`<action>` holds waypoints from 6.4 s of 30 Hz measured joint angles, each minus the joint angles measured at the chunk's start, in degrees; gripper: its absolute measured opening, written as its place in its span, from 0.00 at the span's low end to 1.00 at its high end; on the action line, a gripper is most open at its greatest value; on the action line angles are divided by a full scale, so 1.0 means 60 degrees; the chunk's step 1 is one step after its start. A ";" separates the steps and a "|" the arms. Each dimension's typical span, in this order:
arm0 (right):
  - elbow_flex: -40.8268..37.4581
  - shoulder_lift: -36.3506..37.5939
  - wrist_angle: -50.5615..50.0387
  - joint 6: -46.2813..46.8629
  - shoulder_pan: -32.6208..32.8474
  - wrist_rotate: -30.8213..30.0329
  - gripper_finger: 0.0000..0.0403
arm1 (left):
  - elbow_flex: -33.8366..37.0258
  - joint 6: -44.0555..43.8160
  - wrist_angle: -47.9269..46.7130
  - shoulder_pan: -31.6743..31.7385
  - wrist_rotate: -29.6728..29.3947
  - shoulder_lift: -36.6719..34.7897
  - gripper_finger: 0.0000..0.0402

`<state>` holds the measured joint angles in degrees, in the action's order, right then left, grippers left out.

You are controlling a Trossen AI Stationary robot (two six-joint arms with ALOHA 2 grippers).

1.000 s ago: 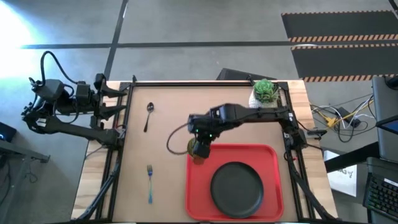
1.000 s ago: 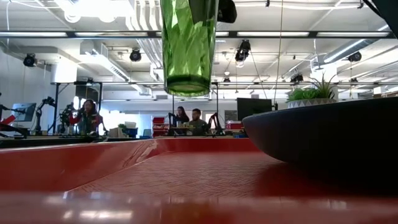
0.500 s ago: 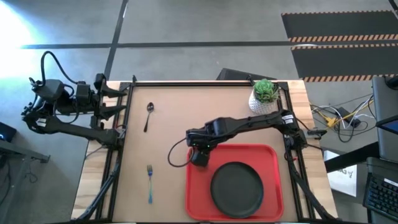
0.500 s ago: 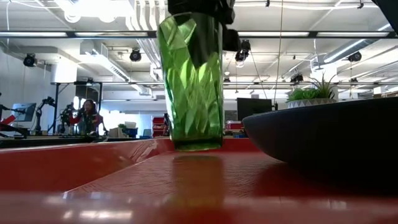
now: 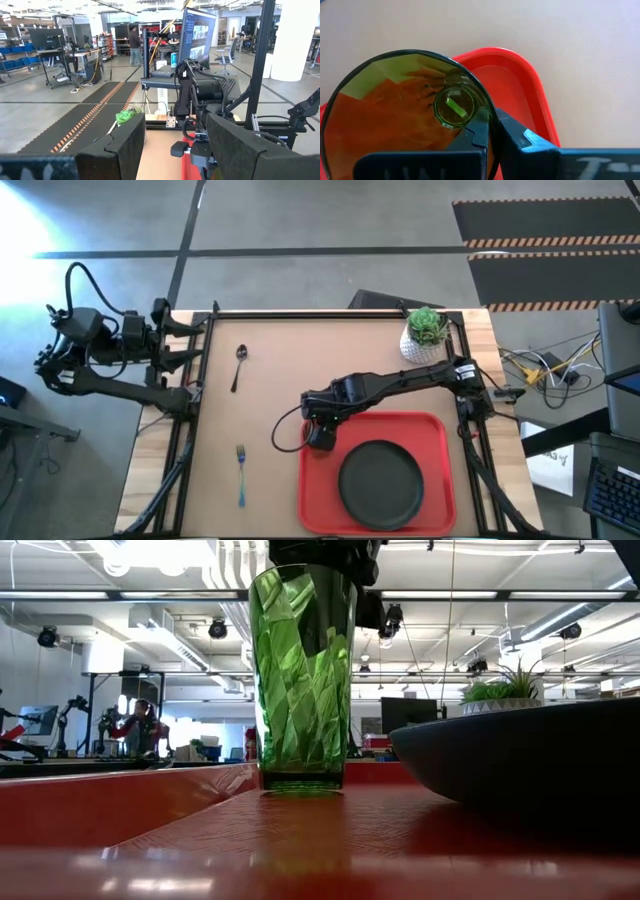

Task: Pick and place plate/cup/fork/spoon on tray
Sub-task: Put the green cup to the top left side of the black plate on the red serving tray, then adjust the red serving tray

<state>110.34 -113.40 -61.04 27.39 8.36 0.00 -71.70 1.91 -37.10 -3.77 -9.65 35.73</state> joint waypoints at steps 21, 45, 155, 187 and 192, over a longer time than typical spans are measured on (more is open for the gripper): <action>0.0505 -0.0066 -0.0544 0.0358 0.0193 -0.0006 0.18 | 0.0000 0.0000 -0.0004 0.0000 0.0007 0.0000 0.49; 0.4095 0.0158 -0.4998 0.0401 -0.0276 -0.2910 0.15 | 0.0007 0.0000 -0.0019 -0.0004 0.0007 -0.0004 0.49; -0.6335 0.4123 -0.0933 0.2262 -0.2607 -0.0583 0.02 | 0.0018 0.0004 -0.0273 0.0000 0.0003 -0.0022 0.49; -1.0185 0.5960 -0.0470 1.3134 0.4391 0.1539 0.02 | 0.0018 0.0000 -0.0406 -0.0003 0.0062 -0.0022 0.49; -1.0192 0.5633 -0.0400 1.3669 0.4868 0.1542 0.02 | 0.0018 0.0001 -0.0405 0.0000 0.0066 -0.0022 0.49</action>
<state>49.19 -79.61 -63.44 109.40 37.57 9.25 -71.59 1.92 -39.53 -3.77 -9.25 35.59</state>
